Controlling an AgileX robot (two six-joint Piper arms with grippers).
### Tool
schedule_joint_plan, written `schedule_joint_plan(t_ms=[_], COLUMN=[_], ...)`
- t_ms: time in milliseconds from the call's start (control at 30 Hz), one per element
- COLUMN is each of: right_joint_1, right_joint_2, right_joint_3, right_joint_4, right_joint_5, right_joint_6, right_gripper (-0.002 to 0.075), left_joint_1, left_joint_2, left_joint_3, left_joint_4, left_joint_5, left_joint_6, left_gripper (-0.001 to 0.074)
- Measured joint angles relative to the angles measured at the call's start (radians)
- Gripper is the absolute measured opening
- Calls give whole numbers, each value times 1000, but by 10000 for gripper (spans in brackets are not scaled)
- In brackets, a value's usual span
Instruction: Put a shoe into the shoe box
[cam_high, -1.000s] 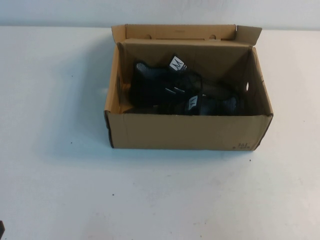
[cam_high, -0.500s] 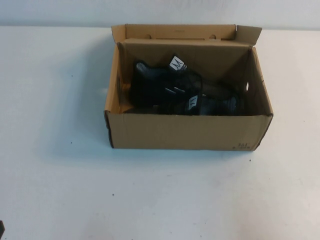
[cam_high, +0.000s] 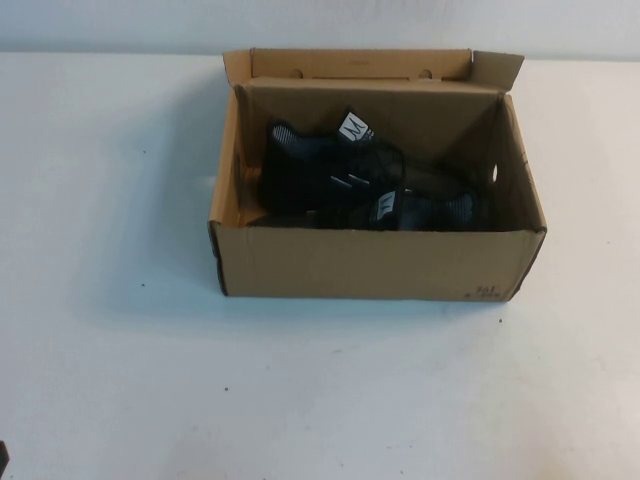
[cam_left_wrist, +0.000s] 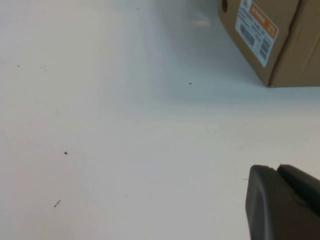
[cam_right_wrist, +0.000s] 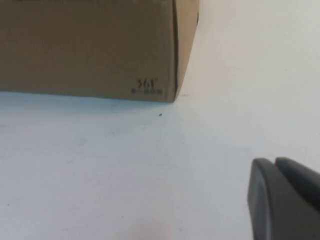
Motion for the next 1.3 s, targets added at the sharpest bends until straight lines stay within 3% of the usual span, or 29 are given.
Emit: schedule_joint_plan(t_ms=[1300], right_joint_1=[0], right_joint_2=[-2], right_joint_3=[0], right_joint_4=[-14], right_joint_5=[30], right_joint_6=[4], right_gripper=[-16], left_joint_1=[0], left_joint_2=[0], left_joint_3=[0], left_joint_4=[0], left_joint_5=[0], left_joint_6=[0], left_gripper=[-4])
